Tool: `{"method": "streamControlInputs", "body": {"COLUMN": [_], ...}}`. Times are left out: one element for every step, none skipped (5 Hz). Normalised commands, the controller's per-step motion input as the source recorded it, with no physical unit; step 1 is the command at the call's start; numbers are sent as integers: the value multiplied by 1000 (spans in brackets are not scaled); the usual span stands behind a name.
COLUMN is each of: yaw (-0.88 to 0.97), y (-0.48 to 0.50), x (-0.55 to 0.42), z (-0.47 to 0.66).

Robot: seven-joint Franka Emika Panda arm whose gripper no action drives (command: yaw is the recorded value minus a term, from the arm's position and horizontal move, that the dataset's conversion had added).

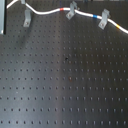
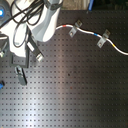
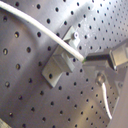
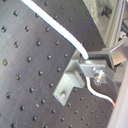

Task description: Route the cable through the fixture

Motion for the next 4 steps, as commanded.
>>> {"method": "streamControlInputs", "body": {"yaw": [0, 0, 0, 0], "y": [157, 225, 209, 20], "x": [-230, -116, -95, -137], "z": [380, 432, 499, 362]}}
